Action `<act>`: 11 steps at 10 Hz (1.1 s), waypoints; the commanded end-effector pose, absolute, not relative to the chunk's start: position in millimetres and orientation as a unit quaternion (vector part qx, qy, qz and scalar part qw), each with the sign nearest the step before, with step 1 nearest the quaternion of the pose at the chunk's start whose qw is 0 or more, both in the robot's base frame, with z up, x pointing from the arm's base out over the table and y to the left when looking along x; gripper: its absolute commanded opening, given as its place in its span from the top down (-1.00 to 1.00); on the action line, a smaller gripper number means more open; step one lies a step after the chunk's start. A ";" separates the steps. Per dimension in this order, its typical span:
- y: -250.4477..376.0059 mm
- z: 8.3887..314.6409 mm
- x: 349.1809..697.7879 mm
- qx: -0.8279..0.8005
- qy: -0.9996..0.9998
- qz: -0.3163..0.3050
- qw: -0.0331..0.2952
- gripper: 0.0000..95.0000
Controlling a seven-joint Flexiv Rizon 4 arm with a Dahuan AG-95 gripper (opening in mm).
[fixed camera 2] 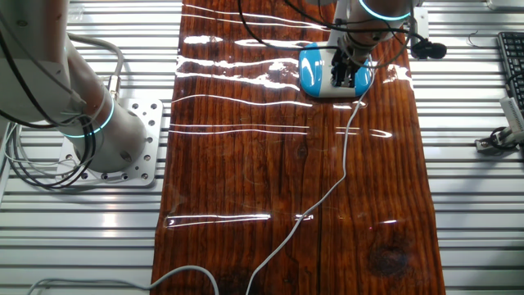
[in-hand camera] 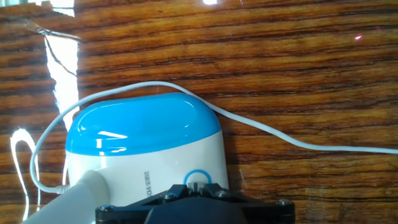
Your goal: Turn on the desk lamp by pressing the button
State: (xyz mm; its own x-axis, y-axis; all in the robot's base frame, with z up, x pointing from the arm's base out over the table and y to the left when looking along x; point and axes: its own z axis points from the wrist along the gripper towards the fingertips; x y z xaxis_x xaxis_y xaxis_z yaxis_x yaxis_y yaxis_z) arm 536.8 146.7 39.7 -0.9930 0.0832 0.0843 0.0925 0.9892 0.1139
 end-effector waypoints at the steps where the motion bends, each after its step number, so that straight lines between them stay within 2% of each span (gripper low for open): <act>1: 150.7 27.8 535.9 -0.044 -0.998 -0.043 0.034 1.00; 6: 151.0 20.3 533.7 -0.039 -0.998 -0.035 0.021 1.00; 7: 151.2 19.0 533.4 -0.051 -0.997 -0.052 0.008 1.00; 11: 154.6 13.7 533.3 -0.049 -0.998 -0.041 0.004 1.00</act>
